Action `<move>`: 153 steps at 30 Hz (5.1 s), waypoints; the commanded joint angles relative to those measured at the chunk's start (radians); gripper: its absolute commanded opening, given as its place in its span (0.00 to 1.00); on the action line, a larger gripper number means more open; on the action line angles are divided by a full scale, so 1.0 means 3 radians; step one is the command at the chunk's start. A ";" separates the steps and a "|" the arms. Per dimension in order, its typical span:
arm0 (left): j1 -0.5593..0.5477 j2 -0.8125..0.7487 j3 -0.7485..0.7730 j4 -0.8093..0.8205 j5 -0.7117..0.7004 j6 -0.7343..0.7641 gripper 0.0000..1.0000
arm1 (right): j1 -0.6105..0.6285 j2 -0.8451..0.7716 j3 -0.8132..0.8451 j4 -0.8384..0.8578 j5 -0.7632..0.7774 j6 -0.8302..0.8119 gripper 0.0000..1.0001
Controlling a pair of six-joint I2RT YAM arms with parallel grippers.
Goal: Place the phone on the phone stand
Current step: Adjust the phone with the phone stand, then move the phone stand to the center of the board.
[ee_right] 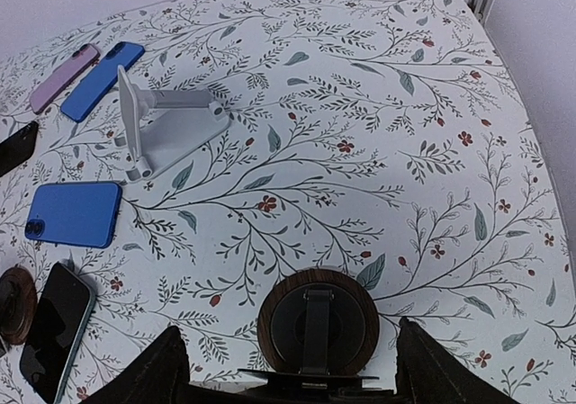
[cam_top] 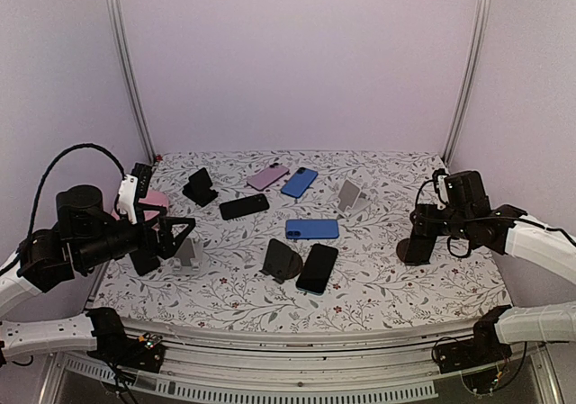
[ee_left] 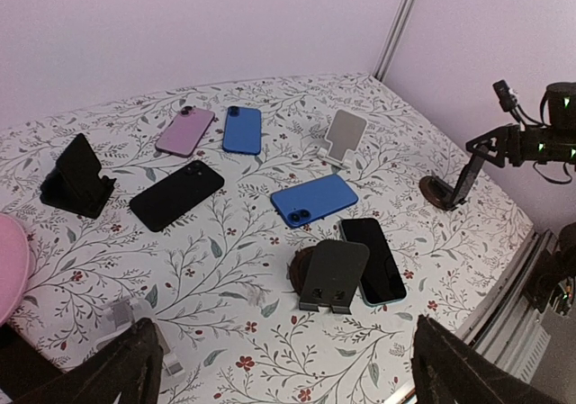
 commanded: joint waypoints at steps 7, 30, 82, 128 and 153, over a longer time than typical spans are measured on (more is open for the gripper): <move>0.0044 0.0016 -0.0021 0.0039 0.0023 0.0012 0.97 | 0.0127 -0.0152 -0.0072 0.0155 0.0268 0.0052 0.63; 0.0041 0.0021 -0.0018 0.0045 0.0034 0.0020 0.97 | 0.0139 -0.0061 -0.0071 0.0070 0.0291 0.0084 0.80; 0.0037 0.0010 -0.0023 0.0044 0.0037 0.0014 0.97 | 0.0168 -0.0483 0.0573 -0.0753 0.0480 0.0330 0.99; 0.0041 0.0020 -0.0087 0.0137 0.0130 -0.0114 0.97 | 0.1836 0.0456 0.0996 0.0178 0.0813 0.0621 0.99; -0.0147 0.1470 -0.0457 0.1539 0.0609 -0.0379 0.97 | 0.1849 0.1396 0.1263 0.0229 0.0140 0.1153 0.99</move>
